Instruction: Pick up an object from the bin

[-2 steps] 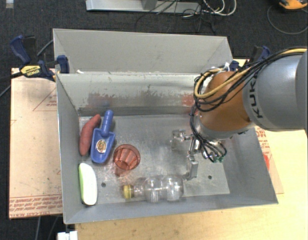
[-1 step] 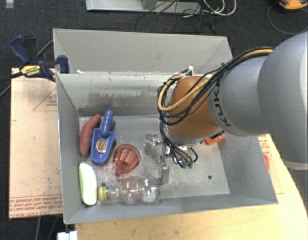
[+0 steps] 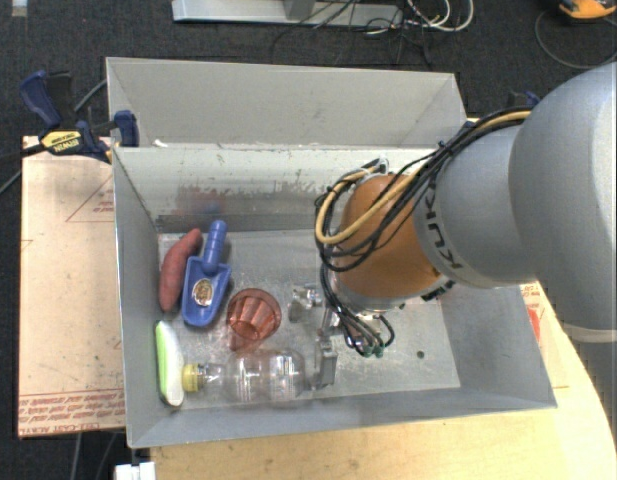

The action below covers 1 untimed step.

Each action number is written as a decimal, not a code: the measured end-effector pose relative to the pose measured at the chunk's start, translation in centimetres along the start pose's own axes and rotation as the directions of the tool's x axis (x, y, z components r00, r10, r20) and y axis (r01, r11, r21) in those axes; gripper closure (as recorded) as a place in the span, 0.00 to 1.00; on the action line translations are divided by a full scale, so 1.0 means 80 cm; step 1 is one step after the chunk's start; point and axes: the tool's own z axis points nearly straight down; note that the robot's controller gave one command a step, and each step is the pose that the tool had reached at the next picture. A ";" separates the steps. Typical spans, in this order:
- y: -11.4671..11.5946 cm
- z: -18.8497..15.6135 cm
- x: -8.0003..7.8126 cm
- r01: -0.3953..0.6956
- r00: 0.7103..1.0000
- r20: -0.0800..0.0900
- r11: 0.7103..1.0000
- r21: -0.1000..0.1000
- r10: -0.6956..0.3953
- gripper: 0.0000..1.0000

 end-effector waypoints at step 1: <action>0.104 0.001 -0.074 0.165 0.986 0.006 0.986 0.002 -0.165 0.00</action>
Offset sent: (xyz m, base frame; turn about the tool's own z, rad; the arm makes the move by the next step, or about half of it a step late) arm -0.0350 0.0653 0.0030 -0.0919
